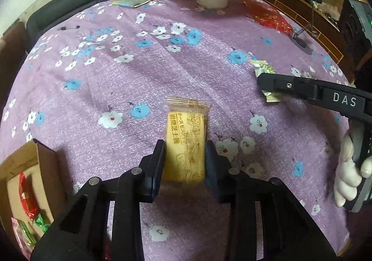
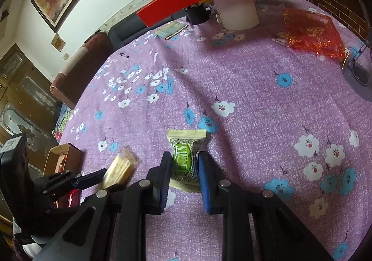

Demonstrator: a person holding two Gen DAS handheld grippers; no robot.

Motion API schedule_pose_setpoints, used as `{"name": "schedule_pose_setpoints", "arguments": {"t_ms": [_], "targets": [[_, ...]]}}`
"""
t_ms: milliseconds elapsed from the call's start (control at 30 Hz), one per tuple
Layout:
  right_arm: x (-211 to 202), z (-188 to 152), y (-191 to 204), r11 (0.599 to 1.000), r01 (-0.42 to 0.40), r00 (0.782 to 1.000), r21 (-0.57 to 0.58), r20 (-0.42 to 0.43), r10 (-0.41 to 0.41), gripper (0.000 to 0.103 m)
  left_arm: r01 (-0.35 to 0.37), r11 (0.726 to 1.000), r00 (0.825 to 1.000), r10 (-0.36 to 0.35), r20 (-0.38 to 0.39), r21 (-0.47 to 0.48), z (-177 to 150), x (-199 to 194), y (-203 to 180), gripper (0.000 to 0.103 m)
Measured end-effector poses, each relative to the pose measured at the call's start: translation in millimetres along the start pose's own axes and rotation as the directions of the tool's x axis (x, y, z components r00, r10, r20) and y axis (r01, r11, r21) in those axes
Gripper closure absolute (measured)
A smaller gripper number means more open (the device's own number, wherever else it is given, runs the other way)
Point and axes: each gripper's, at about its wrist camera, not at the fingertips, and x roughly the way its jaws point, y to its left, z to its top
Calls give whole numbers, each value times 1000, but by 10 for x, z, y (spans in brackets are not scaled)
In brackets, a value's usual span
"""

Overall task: Organize snacks
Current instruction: 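Grasp the green-white sweet packet with the right tool while the left tool grasps the yellow pastry bar, then drop the yellow pastry in the box with the left tool while the right tool drops the green packet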

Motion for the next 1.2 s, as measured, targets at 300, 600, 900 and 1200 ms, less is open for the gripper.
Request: {"name": "schedule_pose_setpoints", "arguments": {"t_ms": [300, 600, 900, 1200], "targets": [[-92, -6, 44, 999, -38, 999, -16, 37, 39, 77, 39, 997, 997, -34, 73, -63, -127, -328, 35, 70], [-206, -62, 191, 987, -151, 986, -56, 67, 155, 77, 78, 976, 983, -41, 181, -206, -516, -1061, 423, 70], [-135, -256, 599, 973, -185, 982, -135, 18, 189, 77, 15, 914, 975, 77, 209, -406, -1234, -1514, 1209, 70], [-112, -576, 1501, 928, -252, 968, -274, -69, 243, 77, -8, 868, 977, 112, 179, -497, -1742, -1565, 1499, 70]]}}
